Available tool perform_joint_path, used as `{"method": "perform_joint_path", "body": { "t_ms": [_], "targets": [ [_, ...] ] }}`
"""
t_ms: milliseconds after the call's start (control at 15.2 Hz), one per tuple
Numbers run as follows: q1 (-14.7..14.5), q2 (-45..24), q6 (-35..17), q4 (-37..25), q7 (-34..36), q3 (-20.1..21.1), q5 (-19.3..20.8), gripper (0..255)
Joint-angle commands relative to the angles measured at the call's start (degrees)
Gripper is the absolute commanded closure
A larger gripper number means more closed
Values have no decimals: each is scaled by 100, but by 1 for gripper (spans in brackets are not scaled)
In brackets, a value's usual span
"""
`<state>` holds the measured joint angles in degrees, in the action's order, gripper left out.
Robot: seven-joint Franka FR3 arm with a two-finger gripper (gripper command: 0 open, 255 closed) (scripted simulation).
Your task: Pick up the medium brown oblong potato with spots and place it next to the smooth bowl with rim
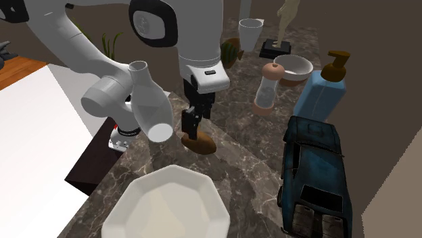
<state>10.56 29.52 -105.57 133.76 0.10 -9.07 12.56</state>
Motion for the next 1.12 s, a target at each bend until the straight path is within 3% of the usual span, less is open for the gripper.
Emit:
{"method": "perform_joint_path", "body": {
  "t_ms": [0, 462, 924, 990, 1056],
  "targets": [
    [63, -107, -201, 80, -9, -69, 94, 0],
    [101, -207, -726, 499, 9, -157, 165, 0],
    [101, -206, -725, 498, 9, -157, 164, 0],
    [101, -206, -725, 498, 9, -157, 164, 255],
    [101, -206, -725, 498, 9, -157, 164, 255]
  ]
}}
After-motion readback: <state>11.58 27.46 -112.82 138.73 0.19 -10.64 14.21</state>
